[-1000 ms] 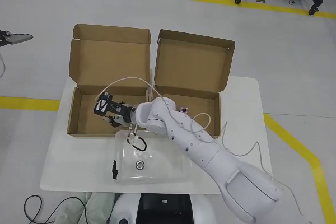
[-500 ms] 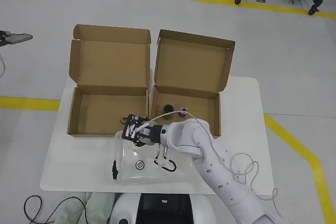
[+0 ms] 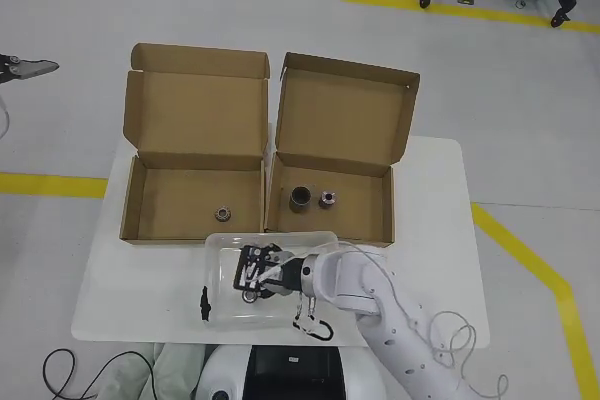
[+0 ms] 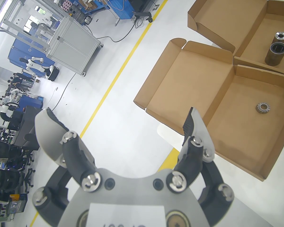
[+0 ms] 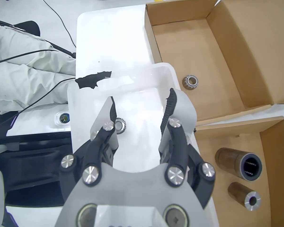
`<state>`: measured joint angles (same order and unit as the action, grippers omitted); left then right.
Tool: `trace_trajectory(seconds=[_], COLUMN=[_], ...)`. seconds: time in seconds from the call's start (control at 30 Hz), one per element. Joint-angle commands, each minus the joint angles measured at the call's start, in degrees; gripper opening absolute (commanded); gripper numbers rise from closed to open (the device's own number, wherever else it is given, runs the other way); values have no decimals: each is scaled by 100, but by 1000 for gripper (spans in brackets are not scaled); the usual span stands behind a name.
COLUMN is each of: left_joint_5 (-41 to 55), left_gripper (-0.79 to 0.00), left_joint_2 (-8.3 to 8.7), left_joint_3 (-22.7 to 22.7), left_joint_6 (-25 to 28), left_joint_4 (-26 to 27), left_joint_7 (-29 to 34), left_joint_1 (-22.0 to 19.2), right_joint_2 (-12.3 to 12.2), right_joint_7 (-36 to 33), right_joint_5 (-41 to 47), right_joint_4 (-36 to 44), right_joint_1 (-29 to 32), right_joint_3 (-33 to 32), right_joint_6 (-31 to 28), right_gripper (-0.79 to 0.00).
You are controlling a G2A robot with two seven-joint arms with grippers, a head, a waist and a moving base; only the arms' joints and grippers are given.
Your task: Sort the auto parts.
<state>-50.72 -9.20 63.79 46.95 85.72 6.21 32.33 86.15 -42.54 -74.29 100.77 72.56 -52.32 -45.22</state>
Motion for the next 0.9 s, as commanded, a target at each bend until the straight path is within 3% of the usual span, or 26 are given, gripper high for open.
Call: trace_trajectory(seconds=[0.0,0.87], left_joint_5=[0,0], left_gripper=[0,0], left_joint_2=[0,0], left_joint_3=[0,0], left_joint_6=[0,0], left_joint_4=[0,0], left_joint_7=[0,0], left_joint_1=[0,0], right_joint_2=[-16,72], right_joint_7=[-49,-1471], right_joint_5=[29,571], right_joint_4=[-80,-1093], right_joint_1=[5,-666], right_joint_3=[30,1249], right_joint_6=[20,1109], right_gripper=[-409,-409])
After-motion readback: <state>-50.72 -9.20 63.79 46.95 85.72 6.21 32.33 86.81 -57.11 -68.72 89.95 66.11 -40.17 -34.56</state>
